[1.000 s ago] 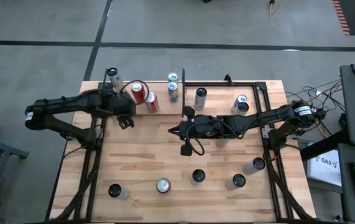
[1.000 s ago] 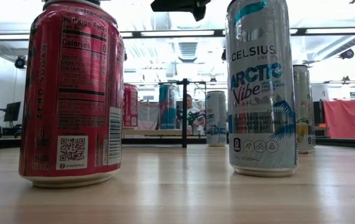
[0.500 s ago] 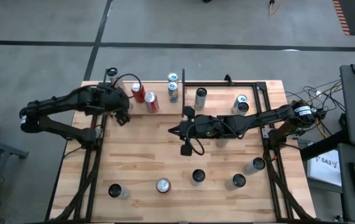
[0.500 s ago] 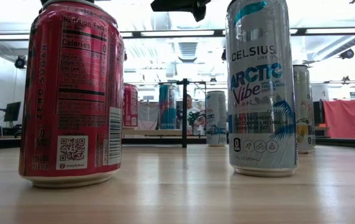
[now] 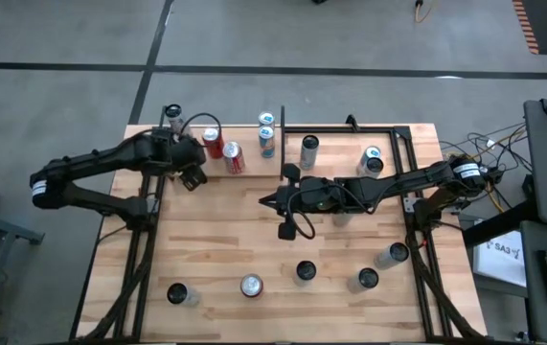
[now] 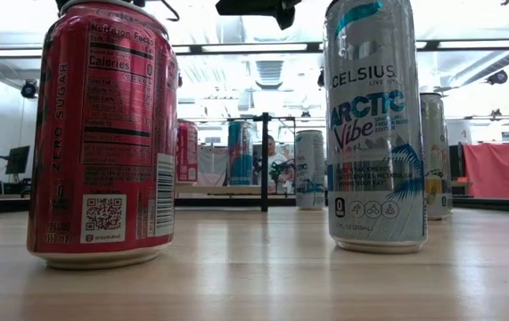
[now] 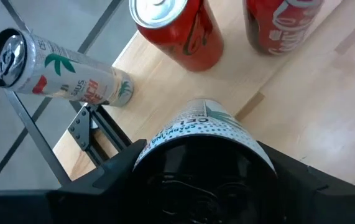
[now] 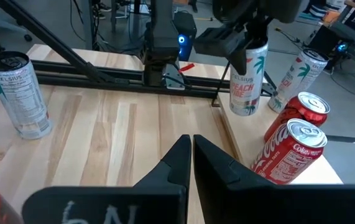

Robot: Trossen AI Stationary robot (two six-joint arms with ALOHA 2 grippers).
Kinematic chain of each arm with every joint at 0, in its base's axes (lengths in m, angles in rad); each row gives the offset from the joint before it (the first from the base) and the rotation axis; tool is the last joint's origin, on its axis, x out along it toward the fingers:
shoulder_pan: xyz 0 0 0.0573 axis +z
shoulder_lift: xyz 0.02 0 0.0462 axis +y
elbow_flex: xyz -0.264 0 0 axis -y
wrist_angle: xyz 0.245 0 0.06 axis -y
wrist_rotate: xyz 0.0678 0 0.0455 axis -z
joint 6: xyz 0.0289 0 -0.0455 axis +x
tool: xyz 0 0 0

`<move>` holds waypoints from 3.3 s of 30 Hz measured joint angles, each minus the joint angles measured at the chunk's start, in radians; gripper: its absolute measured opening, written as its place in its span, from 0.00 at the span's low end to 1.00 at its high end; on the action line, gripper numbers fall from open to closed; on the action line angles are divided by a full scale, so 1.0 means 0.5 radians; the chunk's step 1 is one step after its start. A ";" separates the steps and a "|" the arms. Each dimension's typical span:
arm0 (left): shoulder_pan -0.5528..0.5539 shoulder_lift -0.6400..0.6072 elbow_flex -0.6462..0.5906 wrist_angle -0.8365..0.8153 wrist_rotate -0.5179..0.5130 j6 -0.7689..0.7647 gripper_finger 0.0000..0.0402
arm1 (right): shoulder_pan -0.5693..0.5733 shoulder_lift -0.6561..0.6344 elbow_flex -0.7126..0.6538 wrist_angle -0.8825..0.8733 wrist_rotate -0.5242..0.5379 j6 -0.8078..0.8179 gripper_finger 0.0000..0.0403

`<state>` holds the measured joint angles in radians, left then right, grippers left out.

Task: Place canned beverage on shelf
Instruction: Put the top white and pink soda can on the shelf aligned with the other white and pink soda can

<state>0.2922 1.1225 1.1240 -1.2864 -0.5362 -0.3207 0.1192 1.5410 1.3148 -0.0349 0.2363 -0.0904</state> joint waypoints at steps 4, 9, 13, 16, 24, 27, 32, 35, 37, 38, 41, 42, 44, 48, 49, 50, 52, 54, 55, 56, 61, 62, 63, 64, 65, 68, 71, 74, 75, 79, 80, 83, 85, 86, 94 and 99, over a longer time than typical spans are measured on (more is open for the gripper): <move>0.099 0.007 -0.001 0.049 -0.002 0.135 0.60 | -0.005 0.000 0.000 0.000 0.000 -0.016 0.02; 0.248 0.007 0.006 0.084 0.046 0.281 0.60 | -0.005 0.000 0.000 -0.010 0.001 -0.001 0.02; 0.344 0.007 0.006 0.120 0.058 0.374 0.60 | -0.007 0.000 0.000 -0.014 0.000 -0.001 0.02; 0.397 0.007 0.007 0.136 0.122 0.429 0.60 | -0.009 0.000 0.000 -0.016 0.000 0.000 0.02; 0.509 0.007 0.008 0.156 0.268 0.573 0.60 | -0.014 0.000 0.000 -0.024 0.000 -0.001 0.02; 0.551 0.007 0.008 0.171 0.369 0.618 0.60 | -0.018 0.000 0.000 -0.024 0.000 0.000 0.02; 0.606 0.007 0.009 0.172 0.484 0.676 0.61 | -0.022 0.000 0.000 -0.025 0.001 0.001 0.02; 0.618 0.007 0.009 0.174 0.482 0.684 0.63 | -0.021 0.000 0.000 -0.024 0.000 0.008 0.02; 0.618 0.007 0.009 0.176 0.481 0.692 0.63 | -0.021 0.000 0.000 -0.024 0.000 0.007 0.02; 0.618 0.007 0.009 0.179 0.481 0.691 0.64 | -0.021 0.000 0.000 -0.024 0.000 0.007 0.02; 0.625 0.025 0.002 0.189 0.482 0.661 0.64 | -0.021 0.000 0.000 -0.024 0.000 0.006 0.02; 0.630 0.037 -0.008 0.191 0.481 0.654 0.64 | -0.021 0.000 0.000 -0.024 0.000 0.006 0.02; 0.634 0.064 -0.030 0.189 0.481 0.653 0.64 | -0.021 0.000 0.000 -0.024 0.000 0.007 0.02; 0.643 0.124 -0.063 0.227 0.481 0.648 0.64 | -0.021 0.000 0.000 -0.025 0.000 0.007 0.02; 0.644 0.140 -0.067 0.235 0.481 0.648 0.64 | -0.021 0.000 0.000 -0.025 0.000 0.007 0.02; 0.644 0.150 -0.067 0.243 0.480 0.652 0.64 | -0.021 0.000 0.000 -0.025 0.000 0.007 0.02; 0.645 0.168 -0.066 0.264 0.478 0.662 0.65 | -0.021 0.000 0.000 -0.025 0.000 0.007 0.02; 0.649 0.183 -0.064 0.282 0.466 0.679 0.65 | -0.021 0.000 0.000 -0.025 0.000 0.007 0.02; 0.651 0.186 -0.064 0.290 0.460 0.692 0.65 | -0.021 0.000 0.000 -0.026 0.000 0.007 0.02; 0.653 0.188 -0.064 0.297 0.458 0.705 0.65 | -0.021 0.000 0.000 -0.026 0.000 0.007 0.02; 0.653 0.188 -0.065 0.311 0.455 0.743 0.66 | -0.021 0.000 0.000 -0.027 0.000 0.007 0.02; 0.653 0.187 -0.067 0.320 0.445 0.745 0.66 | -0.021 0.000 0.000 -0.027 0.000 0.007 0.02; 0.653 0.187 -0.068 0.328 0.435 0.751 0.67 | -0.021 0.000 0.000 -0.027 0.000 0.007 0.02; 0.653 0.188 -0.069 0.336 0.427 0.758 0.68 | -0.021 0.000 0.000 -0.027 0.000 0.007 0.02; 0.655 0.188 -0.069 0.337 0.425 0.762 0.69 | -0.021 0.000 0.000 -0.027 0.000 0.007 0.02; 0.656 0.188 -0.071 0.343 0.412 0.776 0.73 | -0.021 0.000 0.000 -0.028 0.000 0.008 0.02; 0.656 0.188 -0.071 0.349 0.404 0.781 0.75 | -0.021 0.000 0.000 -0.028 0.000 0.008 0.02; 0.657 0.188 -0.071 0.360 0.404 0.781 0.76 | -0.021 0.000 0.000 -0.029 0.000 0.008 0.02; 0.659 0.188 -0.071 0.360 0.404 0.781 0.76 | -0.021 0.000 0.000 -0.029 0.000 0.008 0.02; 0.663 0.188 -0.071 0.371 0.404 0.772 0.76 | -0.021 0.000 0.000 -0.030 0.000 0.008 0.02; 0.663 0.188 -0.071 0.373 0.404 0.768 0.77 | -0.021 0.000 0.000 -0.033 0.000 0.008 0.02; 0.663 0.188 -0.071 0.374 0.404 0.749 0.78 | -0.021 0.000 0.000 -0.042 0.000 0.009 0.02; 0.663 0.188 -0.071 0.374 0.404 0.746 0.80 | -0.021 0.000 0.000 -0.044 -0.001 0.027 0.02; 0.663 0.188 -0.071 0.374 0.404 0.745 0.81 | -0.021 0.000 0.000 -0.044 -0.001 0.029 0.02; 0.666 0.185 -0.054 0.370 0.404 0.765 0.85 | -0.021 0.000 -0.001 -0.043 -0.001 0.028 0.02; 0.666 0.183 0.034 0.370 0.355 0.762 0.85 | -0.021 -0.001 -0.001 -0.043 -0.001 0.026 0.02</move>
<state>0.6254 1.2140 1.1410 -1.1013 -0.3586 0.0601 0.1085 1.5407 1.3144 -0.0563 0.2359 -0.0772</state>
